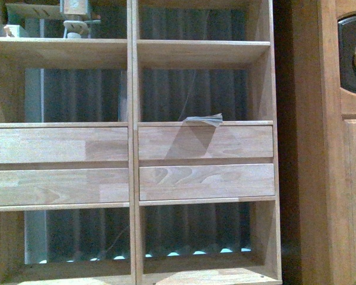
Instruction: Organize books on shelf
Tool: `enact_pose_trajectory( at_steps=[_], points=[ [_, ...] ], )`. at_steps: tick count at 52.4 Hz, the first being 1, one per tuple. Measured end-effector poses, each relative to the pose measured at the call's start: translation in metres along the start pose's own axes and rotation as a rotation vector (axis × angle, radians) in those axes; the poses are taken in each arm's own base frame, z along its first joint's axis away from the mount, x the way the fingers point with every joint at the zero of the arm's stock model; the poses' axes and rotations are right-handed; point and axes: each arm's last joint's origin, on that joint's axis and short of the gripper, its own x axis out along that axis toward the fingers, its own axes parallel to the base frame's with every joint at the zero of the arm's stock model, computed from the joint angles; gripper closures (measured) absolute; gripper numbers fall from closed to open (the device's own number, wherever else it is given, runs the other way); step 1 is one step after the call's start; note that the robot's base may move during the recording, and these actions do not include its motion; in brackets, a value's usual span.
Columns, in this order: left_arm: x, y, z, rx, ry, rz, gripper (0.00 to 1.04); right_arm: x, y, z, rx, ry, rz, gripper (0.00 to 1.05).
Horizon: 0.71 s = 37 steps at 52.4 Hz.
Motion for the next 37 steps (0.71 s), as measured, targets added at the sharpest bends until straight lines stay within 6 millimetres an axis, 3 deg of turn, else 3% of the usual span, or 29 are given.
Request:
enact_pose_trajectory(
  at_steps=[37],
  points=[
    [0.0000, 0.0000, 0.0000, 0.000, 0.000, 0.000, 0.07, 0.0000, 0.0000, 0.0000, 0.000, 0.000, 0.000, 0.07]
  ],
)
